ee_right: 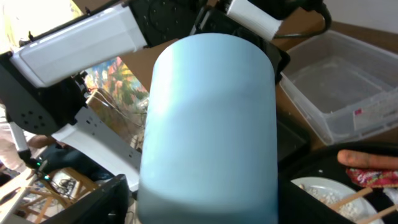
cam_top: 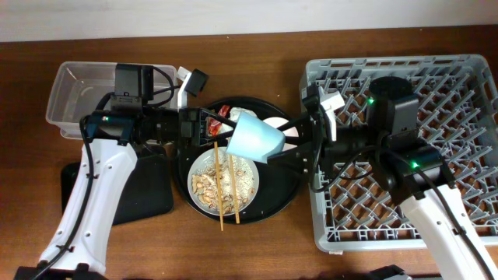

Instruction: Sort waste into correct bins and load items into the dishwasher rack

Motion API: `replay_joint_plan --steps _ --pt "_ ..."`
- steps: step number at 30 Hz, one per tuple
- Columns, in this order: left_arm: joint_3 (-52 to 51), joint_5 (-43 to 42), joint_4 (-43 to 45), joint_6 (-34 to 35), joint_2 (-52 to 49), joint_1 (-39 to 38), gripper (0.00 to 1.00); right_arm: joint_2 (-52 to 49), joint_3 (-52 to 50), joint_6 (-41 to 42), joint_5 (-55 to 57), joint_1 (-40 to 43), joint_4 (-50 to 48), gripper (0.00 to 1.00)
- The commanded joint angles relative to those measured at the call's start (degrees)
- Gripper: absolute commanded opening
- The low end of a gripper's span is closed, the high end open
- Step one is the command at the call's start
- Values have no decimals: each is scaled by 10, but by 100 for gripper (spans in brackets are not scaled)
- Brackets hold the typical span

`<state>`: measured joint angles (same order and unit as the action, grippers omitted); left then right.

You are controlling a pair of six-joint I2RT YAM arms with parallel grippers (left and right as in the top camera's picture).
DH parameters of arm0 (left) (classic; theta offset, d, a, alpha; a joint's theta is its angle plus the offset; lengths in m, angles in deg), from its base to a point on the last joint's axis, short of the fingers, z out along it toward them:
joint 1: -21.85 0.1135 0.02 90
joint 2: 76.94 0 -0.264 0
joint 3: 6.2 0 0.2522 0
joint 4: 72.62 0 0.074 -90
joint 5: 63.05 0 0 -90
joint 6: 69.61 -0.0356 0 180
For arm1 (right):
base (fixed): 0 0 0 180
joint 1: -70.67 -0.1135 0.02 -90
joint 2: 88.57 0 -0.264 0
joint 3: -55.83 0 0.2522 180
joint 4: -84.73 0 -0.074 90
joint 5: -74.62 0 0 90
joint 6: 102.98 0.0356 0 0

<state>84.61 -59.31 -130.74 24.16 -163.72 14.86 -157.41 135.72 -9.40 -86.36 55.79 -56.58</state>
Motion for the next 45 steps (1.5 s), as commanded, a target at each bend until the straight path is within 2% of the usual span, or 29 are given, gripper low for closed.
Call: replay_joint_plan --steps 1,3,4,6,7,8,9,10,13,16,25,30,34,45 --pt "9 -11 2 1 3 1 1 2 9 -1 -5 -13 -14 70" --pt "9 -11 1 1 3 1 1 2 10 -1 -5 -13 -14 66" --pt "9 -10 2 1 3 1 1 2 9 -1 -3 -13 -14 59" --pt "9 -10 2 1 3 1 3 2 10 -1 4 -12 -14 57" --pt "9 -10 2 1 3 1 20 2 9 -1 19 -12 -14 57" --pt "9 -10 2 1 3 1 43 2 9 -1 32 -12 -13 57" --pt "9 -10 2 1 3 1 79 2 9 2 53 -12 -11 56" --pt "9 -10 2 1 3 1 99 3 10 3 83 -11 -2 55" --pt "9 -2 15 1 3 5 99 14 10 3 197 12 50 54" --pt "9 42 16 1 3 17 99 32 10 3 238 59 98 52" --pt "9 124 15 1 3 34 99 78 10 3 420 319 324 51" --pt "9 156 14 1 3 34 99 53 10 80 571 430 384 50" --pt "9 156 7 1 3 34 99 24 10 122 641 454 399 50" --pt "9 156 -7 1 3 34 99 -72 10 146 668 453 382 51"
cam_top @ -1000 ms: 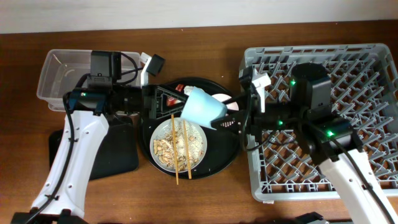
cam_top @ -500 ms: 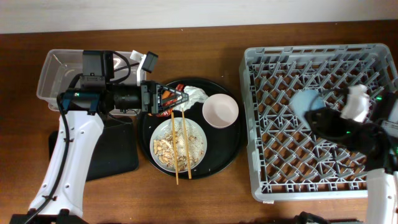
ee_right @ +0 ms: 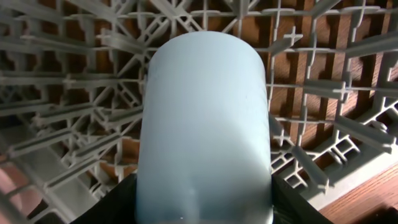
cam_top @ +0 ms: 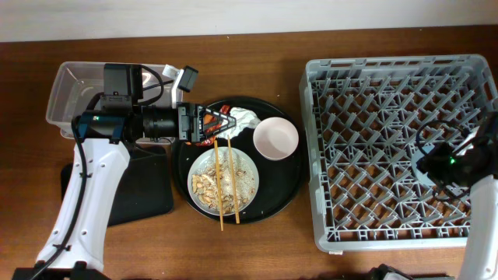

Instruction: Sort waste into correct bins and load items into the dishwasher rack

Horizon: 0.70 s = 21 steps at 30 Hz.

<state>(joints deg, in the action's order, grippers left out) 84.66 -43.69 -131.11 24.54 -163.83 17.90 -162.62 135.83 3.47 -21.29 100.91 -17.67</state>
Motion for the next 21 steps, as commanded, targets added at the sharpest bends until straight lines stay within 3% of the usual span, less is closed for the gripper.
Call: replay_joint_plan --steps 1,2,3,4,10,11,12,14,17,19,21 --pt "8 0 -4 -3 4 3 99 -25 9 19 17 2 -8 55" --pt "8 0 -6 -3 4 3 99 -31 9 19 17 2 -9 66" --pt "8 0 -7 -3 4 3 99 -34 9 21 17 2 -9 86" --pt "8 0 -9 -3 4 3 99 -35 9 29 14 2 -9 100" --pt "8 4 -12 -15 4 2 99 -17 94 12 -72 2 16 98" --pt "8 35 -12 -36 5 -4 99 -7 110 3 -113 2 20 98" --pt "8 81 -12 -52 5 -15 99 3 116 3 -152 2 20 99" --pt "8 257 -13 -52 4 -51 99 23 117 0 -216 -3 18 99" --pt "8 479 -14 -40 2 -110 99 39 117 -30 -243 -37 21 100" --pt "8 567 -12 -17 -4 -148 99 40 117 -43 -243 -78 25 98" --pt "8 600 -11 -1 -6 -166 99 37 115 -56 -243 -127 29 93"
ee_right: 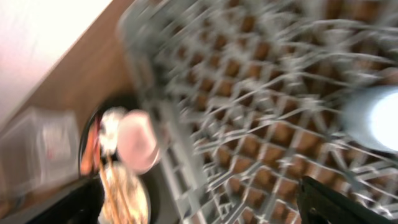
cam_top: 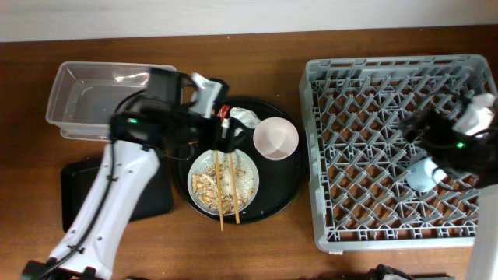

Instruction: Sort waste into correct bins and load items into the dishwasher rack

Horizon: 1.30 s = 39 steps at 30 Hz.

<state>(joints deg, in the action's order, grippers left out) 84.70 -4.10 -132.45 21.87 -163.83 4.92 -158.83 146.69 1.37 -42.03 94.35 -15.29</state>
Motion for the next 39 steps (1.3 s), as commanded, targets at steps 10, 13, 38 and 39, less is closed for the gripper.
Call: replay_joint_plan --steps 10,13,38,39 --pt "31 234 -29 79 37 -27 90 -93 4 -12 161 -374 -62 59" --pt "47 236 -33 79 85 -8 90 -172 3 -3 184 -429 -127 56" --pt "47 323 -107 79 183 10 99 -392 24 31 318 -473 -251 4" --pt "47 323 -107 79 183 10 99 -381 30 31 318 -473 -247 4"
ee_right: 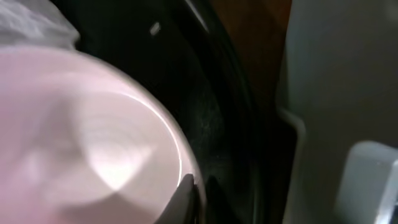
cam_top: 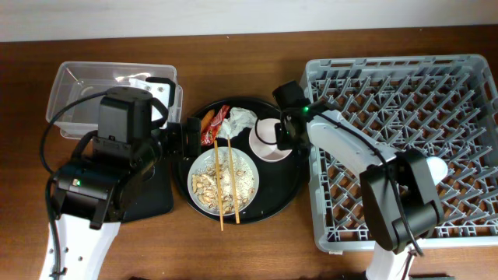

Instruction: Sort waste into correct bins and load items into the dishwasher rack

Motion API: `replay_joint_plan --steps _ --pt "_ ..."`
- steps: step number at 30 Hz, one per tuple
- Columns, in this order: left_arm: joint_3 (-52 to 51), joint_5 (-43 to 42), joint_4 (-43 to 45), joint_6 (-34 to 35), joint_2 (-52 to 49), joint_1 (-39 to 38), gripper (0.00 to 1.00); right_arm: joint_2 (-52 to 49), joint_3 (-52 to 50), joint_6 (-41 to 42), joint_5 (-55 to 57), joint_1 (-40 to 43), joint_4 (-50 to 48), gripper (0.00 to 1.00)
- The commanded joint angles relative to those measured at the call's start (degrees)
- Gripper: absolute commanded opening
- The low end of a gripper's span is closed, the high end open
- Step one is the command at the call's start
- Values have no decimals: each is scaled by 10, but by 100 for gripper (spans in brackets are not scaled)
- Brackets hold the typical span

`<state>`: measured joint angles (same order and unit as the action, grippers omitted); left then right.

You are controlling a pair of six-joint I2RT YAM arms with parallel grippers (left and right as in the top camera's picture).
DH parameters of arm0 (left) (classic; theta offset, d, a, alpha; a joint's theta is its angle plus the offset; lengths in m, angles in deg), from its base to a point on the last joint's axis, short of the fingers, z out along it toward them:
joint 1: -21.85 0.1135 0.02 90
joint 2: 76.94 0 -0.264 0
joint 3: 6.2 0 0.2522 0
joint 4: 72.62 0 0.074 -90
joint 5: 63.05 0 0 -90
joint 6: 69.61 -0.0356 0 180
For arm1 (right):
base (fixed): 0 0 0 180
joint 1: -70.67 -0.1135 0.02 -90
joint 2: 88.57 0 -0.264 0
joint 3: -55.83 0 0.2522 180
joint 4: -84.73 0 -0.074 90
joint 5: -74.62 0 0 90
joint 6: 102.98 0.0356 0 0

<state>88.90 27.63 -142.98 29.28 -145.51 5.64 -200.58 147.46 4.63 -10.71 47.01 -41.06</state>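
My right gripper (cam_top: 278,138) is at the pink bowl (cam_top: 264,142) on the black tray (cam_top: 289,190). In the right wrist view the fingertips (ee_right: 186,194) straddle the bowl's (ee_right: 87,143) rim, shut on it. A light blue cup (cam_top: 433,167) stands in the grey dishwasher rack (cam_top: 405,85), partly behind my right arm. My left gripper (cam_top: 189,134) hovers at the tray's left edge beside a red wrapper (cam_top: 211,129); its jaws are not clear. A white crumpled tissue (cam_top: 240,119) lies next to the wrapper. A plate of food scraps (cam_top: 210,183) carries two chopsticks (cam_top: 232,187).
A clear plastic bin (cam_top: 74,97) stands at the far left. A flat black bin (cam_top: 152,198) lies under my left arm. The rack's near wall (ee_right: 336,93) rises close to the right of the tray.
My right arm has moved from over the rack's right side to the pink bowl and shut on its rim. The blue cup stays in the rack. My left gripper has moved left off the wrapper.
My right gripper held the blue cup over the tray, then over the rack. Later the cup stood in the rack and the gripper was off it. Now that gripper is on the pink bowl. My left gripper stayed around the red wrapper throughout.
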Motion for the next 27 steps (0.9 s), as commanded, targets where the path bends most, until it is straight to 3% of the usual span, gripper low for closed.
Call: replay_joint_plan --steps 1,7,16,27 --pt "5 6 -1 5 0 2 99 52 32 -2 5 0 18 4" --pt "5 6 -1 5 0 2 99 155 78 -14 69 1 68 4" --pt "5 6 -1 5 0 2 99 253 78 1 530 28 183 4" --pt "5 6 -1 5 0 2 99 156 67 37 534 192 182 4"
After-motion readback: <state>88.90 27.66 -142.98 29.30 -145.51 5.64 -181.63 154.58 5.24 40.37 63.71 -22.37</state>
